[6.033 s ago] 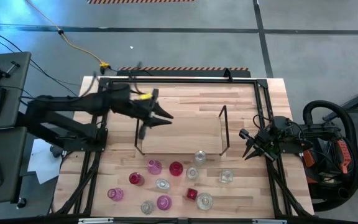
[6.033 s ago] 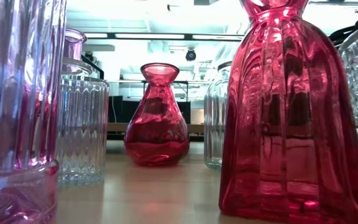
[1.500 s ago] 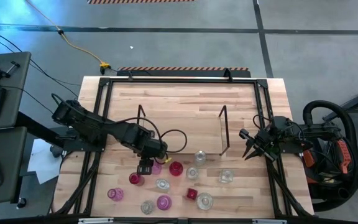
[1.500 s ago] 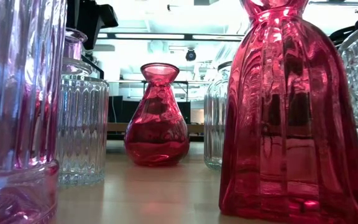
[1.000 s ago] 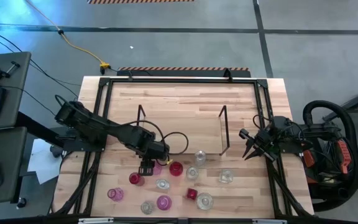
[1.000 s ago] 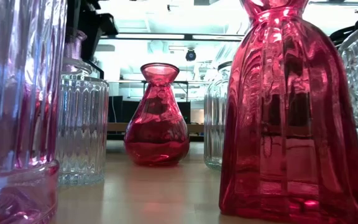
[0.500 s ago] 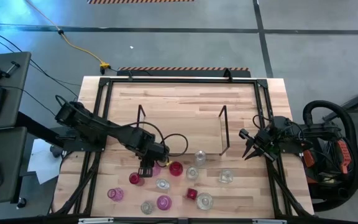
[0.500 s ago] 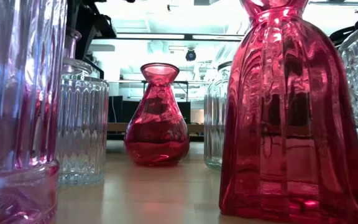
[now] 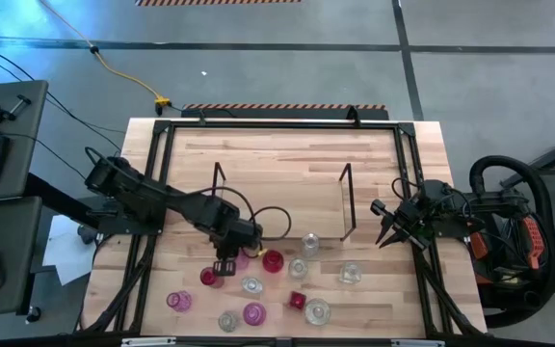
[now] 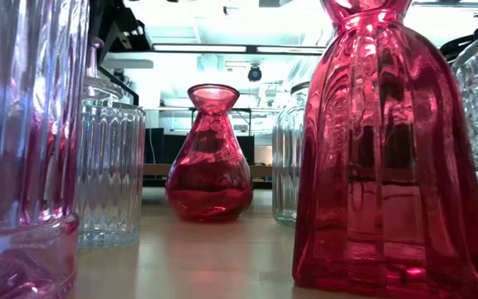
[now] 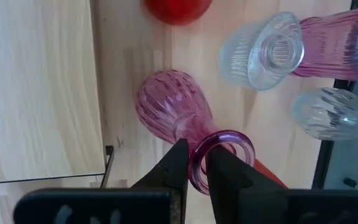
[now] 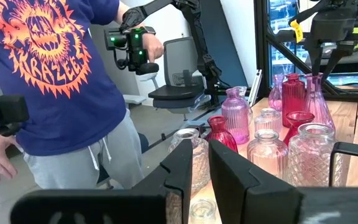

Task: Sort vases onto shelf
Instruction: Put the pink vase on the shelf

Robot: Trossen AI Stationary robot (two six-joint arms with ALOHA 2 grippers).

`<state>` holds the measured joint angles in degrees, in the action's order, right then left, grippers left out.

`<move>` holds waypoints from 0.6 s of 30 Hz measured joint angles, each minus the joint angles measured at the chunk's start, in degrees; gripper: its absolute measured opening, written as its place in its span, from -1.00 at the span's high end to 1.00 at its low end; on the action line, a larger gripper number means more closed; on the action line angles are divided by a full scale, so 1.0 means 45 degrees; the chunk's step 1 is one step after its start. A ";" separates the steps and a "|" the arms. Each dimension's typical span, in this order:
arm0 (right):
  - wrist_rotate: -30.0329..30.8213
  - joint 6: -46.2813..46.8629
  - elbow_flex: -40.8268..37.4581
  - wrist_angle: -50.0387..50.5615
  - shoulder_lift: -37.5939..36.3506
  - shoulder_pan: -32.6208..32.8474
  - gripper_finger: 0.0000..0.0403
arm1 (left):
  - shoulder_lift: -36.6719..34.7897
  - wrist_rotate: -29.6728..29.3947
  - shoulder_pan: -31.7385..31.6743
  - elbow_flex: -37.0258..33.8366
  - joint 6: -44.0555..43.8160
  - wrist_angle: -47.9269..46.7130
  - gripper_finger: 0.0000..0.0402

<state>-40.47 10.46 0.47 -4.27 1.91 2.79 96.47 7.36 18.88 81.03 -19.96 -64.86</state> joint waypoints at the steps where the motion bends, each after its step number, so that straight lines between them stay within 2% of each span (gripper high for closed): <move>1: 0.0000 0.0000 0.0000 0.0000 0.0000 0.0000 0.76 | 0.0000 0.0090 -0.0033 0.0000 -0.0063 -0.0002 0.86; 18: -0.0002 0.0000 -0.0003 0.0000 -0.0005 -0.0002 0.76 | -0.0214 0.1475 -0.0138 -0.0049 -0.0658 -0.0350 0.91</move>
<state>-40.48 10.46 0.46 -4.27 1.89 2.78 95.50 14.00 18.26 80.82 -22.92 -66.43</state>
